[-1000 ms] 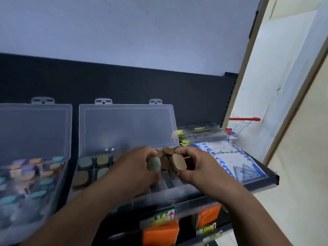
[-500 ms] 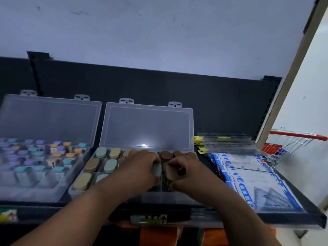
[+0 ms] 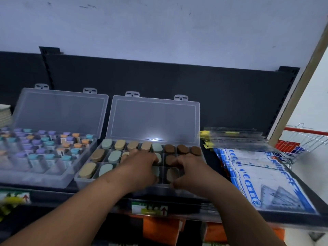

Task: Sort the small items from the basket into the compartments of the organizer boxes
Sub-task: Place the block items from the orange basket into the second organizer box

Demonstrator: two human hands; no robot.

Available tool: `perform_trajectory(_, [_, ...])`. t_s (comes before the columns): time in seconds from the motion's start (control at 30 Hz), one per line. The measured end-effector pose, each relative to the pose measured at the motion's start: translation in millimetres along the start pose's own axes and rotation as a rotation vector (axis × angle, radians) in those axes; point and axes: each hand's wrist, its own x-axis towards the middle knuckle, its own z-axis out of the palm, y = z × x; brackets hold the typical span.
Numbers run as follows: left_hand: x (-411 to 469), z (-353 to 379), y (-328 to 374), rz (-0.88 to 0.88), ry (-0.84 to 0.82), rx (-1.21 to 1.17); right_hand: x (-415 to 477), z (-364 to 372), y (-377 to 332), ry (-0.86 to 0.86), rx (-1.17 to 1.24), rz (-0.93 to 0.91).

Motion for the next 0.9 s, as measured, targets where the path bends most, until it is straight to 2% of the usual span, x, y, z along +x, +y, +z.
perform_trajectory(0.2, [-8.8,-7.2,-7.3,0.033,0.067,-0.009,-4.5,-4.2,-13.4,0.085,-0.021,-0.001])
perform_trajectory(0.37, [-35.4,-31.0,-33.6,0.025,0.192,-0.05,0.1,-2.3,-60.3,0.211,-0.061,-0.045])
perform_trajectory(0.7, [-135.9,-83.8,-198.7,-0.149,0.461,0.047,32.1,74.5,-217.5,0.247,-0.236,-0.289])
perform_trajectory(0.9, [-219.2,-111.9,-312.4,-0.259,0.51,0.111,57.4,142.6,-333.6,0.187,-0.276,-0.389])
